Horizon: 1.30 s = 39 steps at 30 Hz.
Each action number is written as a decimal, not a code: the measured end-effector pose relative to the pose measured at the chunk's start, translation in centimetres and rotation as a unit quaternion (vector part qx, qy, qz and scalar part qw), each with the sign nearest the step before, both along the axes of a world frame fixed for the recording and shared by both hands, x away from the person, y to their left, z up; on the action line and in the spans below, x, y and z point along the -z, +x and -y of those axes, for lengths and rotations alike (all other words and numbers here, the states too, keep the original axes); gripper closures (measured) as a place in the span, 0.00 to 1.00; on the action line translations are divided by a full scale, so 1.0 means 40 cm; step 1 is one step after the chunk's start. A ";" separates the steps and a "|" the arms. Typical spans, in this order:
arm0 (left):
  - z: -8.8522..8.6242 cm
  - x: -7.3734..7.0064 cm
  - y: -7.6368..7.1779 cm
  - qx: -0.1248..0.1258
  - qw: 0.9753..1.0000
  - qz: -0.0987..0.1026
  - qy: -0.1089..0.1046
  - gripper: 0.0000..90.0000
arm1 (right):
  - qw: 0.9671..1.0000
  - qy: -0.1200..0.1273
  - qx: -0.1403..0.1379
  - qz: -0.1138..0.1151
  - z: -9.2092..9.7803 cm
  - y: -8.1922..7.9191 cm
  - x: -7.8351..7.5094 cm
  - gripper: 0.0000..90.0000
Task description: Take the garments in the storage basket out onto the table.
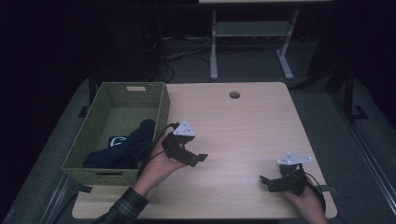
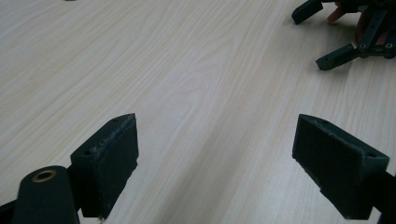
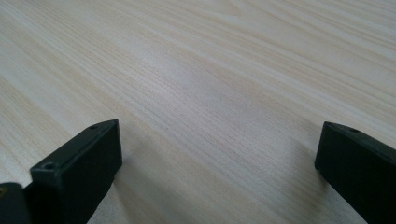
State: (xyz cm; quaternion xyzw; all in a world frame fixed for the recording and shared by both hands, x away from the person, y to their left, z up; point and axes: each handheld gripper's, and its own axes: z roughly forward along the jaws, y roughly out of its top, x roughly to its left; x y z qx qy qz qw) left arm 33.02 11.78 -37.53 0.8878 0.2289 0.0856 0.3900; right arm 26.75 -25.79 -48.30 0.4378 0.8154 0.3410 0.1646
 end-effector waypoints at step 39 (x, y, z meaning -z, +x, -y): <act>-0.116 -0.106 0.007 -0.033 0.999 0.008 0.025 0.16 | 1.000 0.000 0.001 -0.001 0.000 0.000 0.000 0.00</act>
